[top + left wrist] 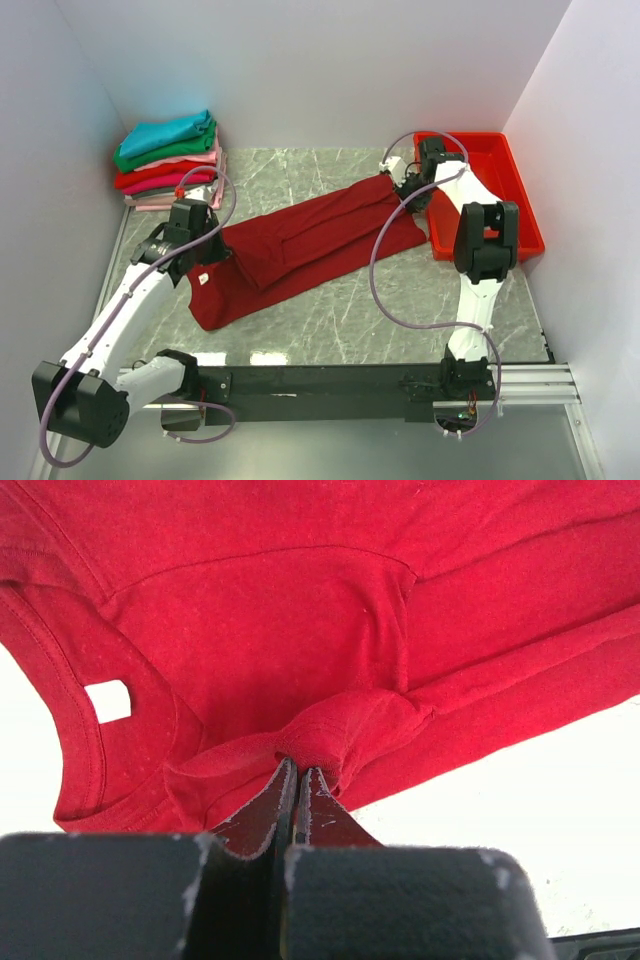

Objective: Fold and stack the t-shirts
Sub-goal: Fold the tshirt

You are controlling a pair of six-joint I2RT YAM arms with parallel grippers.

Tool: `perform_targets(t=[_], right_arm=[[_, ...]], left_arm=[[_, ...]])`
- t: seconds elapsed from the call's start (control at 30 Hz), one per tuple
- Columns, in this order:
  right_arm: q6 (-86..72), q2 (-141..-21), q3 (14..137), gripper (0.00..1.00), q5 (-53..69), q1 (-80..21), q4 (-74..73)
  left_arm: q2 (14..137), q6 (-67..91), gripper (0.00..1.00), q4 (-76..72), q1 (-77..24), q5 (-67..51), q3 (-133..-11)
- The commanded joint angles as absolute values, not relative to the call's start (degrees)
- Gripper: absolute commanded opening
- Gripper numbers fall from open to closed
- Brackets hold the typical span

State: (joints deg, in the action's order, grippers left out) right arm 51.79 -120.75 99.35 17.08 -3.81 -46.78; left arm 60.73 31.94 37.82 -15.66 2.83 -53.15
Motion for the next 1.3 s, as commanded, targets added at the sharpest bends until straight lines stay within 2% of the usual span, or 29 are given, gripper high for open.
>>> perform_targets(t=[0.0, 1.27], right_arm=[[50.10, -121.81, 102.91, 0.00, 15.29, -4.66, -45.44], [47.99, -124.72, 105.12, 0.00, 9.23, -5.10, -46.93]], left_arm=[[61.26, 29.97, 0.00, 35.16, -15.12, 2.11, -54.84], [71.80, 26.02, 0.00, 29.09, -12.75, 3.25, -61.17]])
